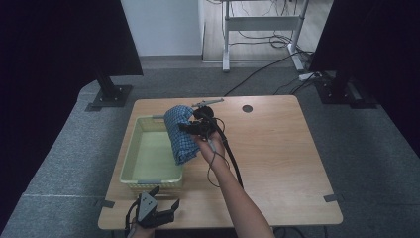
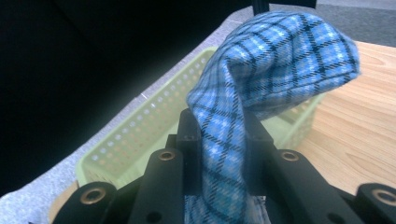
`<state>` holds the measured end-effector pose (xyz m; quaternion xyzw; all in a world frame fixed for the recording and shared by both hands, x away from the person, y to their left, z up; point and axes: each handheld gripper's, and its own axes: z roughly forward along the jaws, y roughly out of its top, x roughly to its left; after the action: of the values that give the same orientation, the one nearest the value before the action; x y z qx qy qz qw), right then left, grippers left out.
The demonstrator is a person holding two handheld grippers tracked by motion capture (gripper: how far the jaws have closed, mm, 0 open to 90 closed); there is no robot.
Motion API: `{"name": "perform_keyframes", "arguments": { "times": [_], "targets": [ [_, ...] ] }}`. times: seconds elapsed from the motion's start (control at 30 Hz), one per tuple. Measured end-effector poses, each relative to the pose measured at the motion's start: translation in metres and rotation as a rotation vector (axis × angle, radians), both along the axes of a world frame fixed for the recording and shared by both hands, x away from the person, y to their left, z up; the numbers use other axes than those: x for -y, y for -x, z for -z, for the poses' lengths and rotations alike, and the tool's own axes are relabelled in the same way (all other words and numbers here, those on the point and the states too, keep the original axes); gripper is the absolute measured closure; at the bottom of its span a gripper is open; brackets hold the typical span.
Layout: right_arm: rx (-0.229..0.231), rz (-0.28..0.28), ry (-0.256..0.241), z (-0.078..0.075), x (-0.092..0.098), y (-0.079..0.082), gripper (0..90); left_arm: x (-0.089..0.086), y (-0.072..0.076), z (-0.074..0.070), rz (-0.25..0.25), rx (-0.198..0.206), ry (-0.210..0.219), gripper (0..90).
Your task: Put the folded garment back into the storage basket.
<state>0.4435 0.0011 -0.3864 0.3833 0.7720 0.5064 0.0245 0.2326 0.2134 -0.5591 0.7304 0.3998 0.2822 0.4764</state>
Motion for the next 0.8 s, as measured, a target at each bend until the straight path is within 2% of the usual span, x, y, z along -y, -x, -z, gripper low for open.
{"name": "perform_keyframes", "arguments": {
  "times": [0.2, 0.43, 0.8],
  "targets": [
    [-0.001, -0.012, 0.011, 0.001, -0.013, 0.000, 73.9, 0.000, 0.000, 0.000, 0.002, 0.001, 0.005, 10.9],
    [-0.002, -0.031, 0.000, -0.001, -0.028, 0.001, 73.9, 0.000, 0.000, 0.000, 0.002, 0.001, 0.006, 11.0],
    [0.002, -0.065, -0.012, -0.004, -0.064, 0.001, 73.9, -0.001, 0.000, 0.000, 0.007, -0.002, 0.013, 10.9]
  ]
}}
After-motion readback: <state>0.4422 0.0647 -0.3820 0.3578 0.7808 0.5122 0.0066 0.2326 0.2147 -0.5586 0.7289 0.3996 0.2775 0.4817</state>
